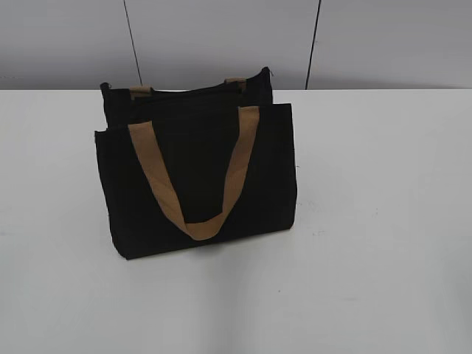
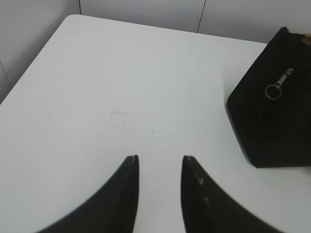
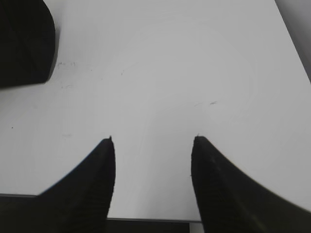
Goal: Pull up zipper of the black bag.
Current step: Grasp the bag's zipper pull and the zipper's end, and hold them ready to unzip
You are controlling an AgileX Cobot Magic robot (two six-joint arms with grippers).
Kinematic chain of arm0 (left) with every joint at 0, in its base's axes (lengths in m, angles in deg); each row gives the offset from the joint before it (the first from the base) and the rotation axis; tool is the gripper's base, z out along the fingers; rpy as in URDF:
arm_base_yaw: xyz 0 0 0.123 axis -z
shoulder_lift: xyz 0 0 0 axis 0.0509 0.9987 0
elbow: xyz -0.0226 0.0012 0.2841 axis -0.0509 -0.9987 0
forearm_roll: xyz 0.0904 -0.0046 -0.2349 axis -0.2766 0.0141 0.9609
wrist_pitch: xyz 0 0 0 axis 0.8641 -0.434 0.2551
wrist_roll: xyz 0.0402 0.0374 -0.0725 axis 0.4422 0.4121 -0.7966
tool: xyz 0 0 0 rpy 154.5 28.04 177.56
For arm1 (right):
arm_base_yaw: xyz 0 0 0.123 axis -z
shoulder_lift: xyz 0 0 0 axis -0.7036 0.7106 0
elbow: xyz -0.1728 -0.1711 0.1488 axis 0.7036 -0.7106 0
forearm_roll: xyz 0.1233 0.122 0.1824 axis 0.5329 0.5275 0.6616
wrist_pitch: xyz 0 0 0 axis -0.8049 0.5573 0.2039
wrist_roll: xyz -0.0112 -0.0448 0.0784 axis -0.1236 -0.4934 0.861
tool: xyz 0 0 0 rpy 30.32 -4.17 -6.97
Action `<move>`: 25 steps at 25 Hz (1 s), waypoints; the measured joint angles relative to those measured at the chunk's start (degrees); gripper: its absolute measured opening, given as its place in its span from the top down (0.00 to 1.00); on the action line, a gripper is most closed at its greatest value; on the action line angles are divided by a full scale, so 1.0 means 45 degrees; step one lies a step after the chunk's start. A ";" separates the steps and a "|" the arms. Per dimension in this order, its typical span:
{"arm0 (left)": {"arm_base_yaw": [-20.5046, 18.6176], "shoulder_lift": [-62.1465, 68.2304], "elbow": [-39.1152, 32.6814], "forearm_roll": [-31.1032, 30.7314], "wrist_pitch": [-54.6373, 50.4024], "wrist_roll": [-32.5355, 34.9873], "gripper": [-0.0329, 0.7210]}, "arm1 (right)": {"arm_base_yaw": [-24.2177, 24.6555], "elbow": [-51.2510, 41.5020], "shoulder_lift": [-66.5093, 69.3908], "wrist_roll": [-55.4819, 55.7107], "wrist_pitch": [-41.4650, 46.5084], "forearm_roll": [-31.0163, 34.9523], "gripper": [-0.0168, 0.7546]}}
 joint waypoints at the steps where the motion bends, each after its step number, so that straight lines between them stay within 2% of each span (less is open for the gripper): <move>1: 0.0000 0.0000 0.0000 0.0000 0.0000 0.0000 0.65 | 0.0000 0.0000 0.0000 0.0000 0.0000 0.0000 0.46; 16: 0.0000 0.0259 0.0000 -0.0039 0.0000 0.0000 0.65 | 0.0000 0.0000 0.0000 0.0000 0.0000 0.0000 0.46; 20: 0.0000 0.1506 0.0340 -0.0017 0.0041 0.0267 0.65 | 0.0000 0.0000 0.0000 0.0000 0.0000 0.0000 0.46; 25: 0.0000 0.4162 0.1627 0.0036 0.0763 0.1308 0.64 | 0.0000 0.0000 0.0000 0.0000 0.0000 0.0000 0.46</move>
